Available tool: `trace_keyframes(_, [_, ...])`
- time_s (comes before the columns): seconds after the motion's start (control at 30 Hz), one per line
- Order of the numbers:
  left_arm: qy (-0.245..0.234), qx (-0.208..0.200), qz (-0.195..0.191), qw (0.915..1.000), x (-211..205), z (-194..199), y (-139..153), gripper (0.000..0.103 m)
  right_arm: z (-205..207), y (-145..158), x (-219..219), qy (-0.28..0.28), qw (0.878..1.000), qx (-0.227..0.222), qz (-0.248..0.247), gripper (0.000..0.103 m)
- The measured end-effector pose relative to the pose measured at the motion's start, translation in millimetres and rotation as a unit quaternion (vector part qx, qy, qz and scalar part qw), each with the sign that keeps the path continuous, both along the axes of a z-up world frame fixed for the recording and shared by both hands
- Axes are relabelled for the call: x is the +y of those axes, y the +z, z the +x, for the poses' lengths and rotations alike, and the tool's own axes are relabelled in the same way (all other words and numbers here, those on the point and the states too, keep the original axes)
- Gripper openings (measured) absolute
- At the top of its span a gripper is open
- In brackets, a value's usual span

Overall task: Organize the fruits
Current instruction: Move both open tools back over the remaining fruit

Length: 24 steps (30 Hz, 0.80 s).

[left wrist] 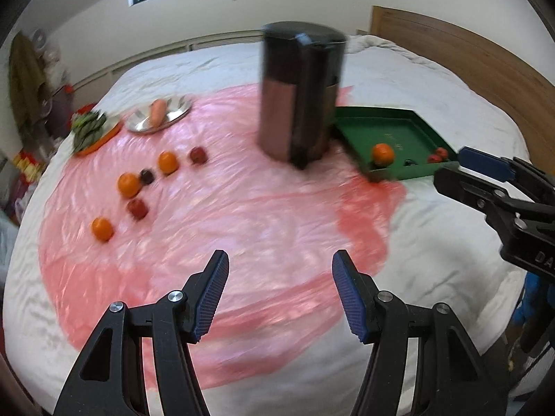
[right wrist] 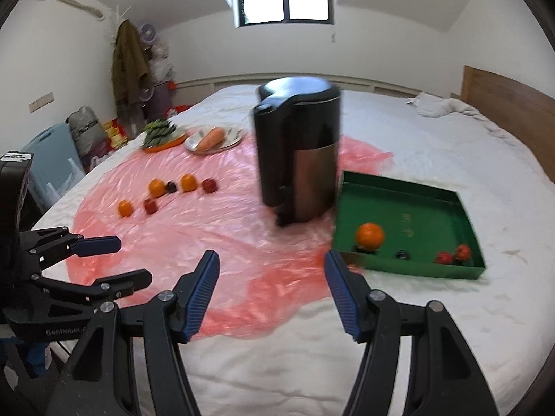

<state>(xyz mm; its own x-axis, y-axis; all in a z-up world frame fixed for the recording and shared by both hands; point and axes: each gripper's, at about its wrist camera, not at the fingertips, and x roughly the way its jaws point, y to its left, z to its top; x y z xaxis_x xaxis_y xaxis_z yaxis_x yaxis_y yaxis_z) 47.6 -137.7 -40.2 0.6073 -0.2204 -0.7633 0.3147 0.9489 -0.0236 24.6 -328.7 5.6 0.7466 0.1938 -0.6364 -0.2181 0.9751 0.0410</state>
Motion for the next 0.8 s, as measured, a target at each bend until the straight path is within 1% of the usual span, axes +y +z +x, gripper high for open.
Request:
trace_keyframes(0.1, [0.022, 0.000, 0.001, 0.9998, 21, 0, -6, 0.056, 2, -7, 15, 0.012, 1.000, 0.003, 0.001, 0.103])
trace_keyframes(0.23, [0.054, 0.001, -0.009, 0.9985, 51, 3, -13, 0.056, 5, -14, 38, 0.038, 0.999, 0.008, -0.006, 0.103])
trace_keyframes(0.4, [0.099, 0.005, -0.019, 0.9949, 93, 7, -22, 0.056, 17, -22, 67, 0.075, 0.997, 0.019, -0.002, 0.103])
trace_keyframes(0.57, [0.126, 0.008, -0.032, 0.9914, 126, 14, -27, 0.056, 35, -33, 95, 0.114, 0.993, 0.037, -0.008, 0.103])
trace_keyframes(0.8, [0.141, 0.017, -0.044, 0.9889, 150, 32, -32, 0.056, 66, -49, 117, 0.141, 0.988, 0.056, 0.000, 0.103])
